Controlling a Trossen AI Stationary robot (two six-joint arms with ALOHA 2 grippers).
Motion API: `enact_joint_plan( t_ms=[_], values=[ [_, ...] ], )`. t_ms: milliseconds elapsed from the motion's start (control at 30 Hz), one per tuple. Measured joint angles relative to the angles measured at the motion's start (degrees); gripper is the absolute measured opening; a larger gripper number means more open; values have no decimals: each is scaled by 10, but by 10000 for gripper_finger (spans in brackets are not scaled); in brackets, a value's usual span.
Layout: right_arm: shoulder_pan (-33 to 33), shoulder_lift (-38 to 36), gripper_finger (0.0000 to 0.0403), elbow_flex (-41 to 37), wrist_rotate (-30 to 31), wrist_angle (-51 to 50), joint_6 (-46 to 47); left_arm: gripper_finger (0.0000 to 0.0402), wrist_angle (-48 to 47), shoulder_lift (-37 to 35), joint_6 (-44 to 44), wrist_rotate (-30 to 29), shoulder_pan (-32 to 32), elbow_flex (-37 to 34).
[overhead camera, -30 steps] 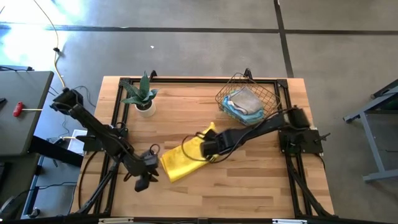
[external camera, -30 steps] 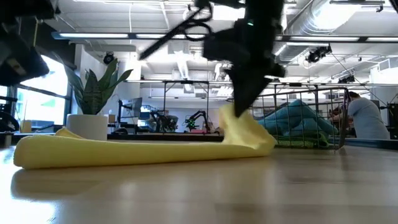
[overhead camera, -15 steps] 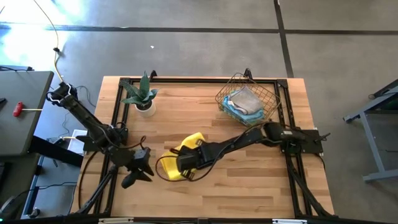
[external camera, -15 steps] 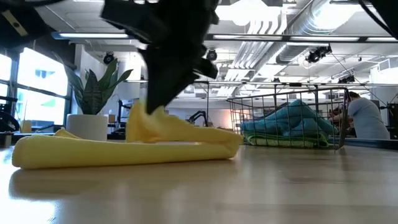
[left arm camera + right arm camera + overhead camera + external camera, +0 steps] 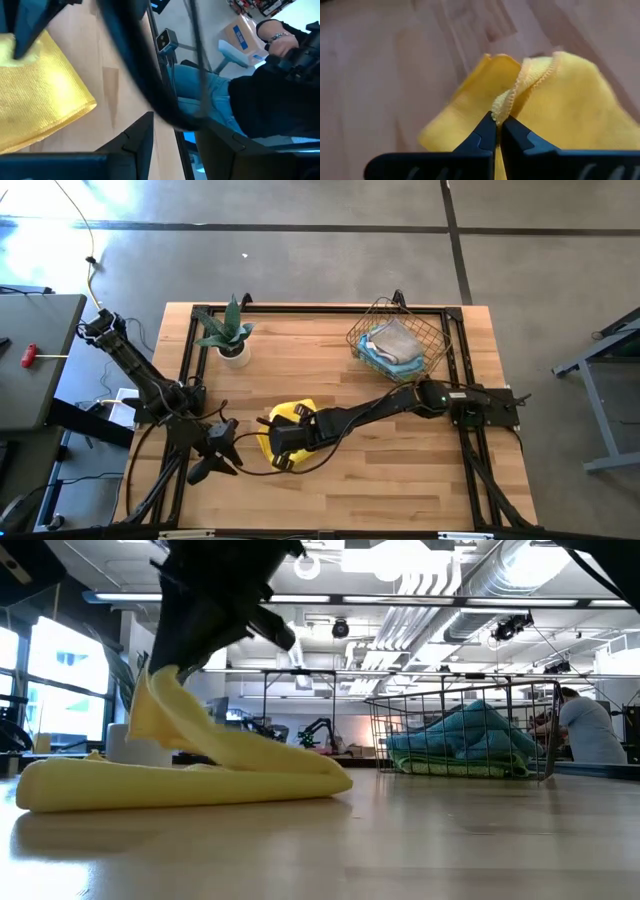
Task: Fold microfiber towels
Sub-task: Fold the yellow microfiber towel
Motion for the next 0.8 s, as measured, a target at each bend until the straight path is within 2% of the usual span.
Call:
enact_joint_plan(
  t_ms=[300,500,800],
  values=[
    [2,3,0,-15,-27,26,4,129,0,0,2,-1,0,0],
    [9,26,0,-15,-84,69,6,129,0,0,6,0,0,0],
    [18,36,8,-15,-97,94,-7,129,-8,0,6,0,0,0]
  ],
)
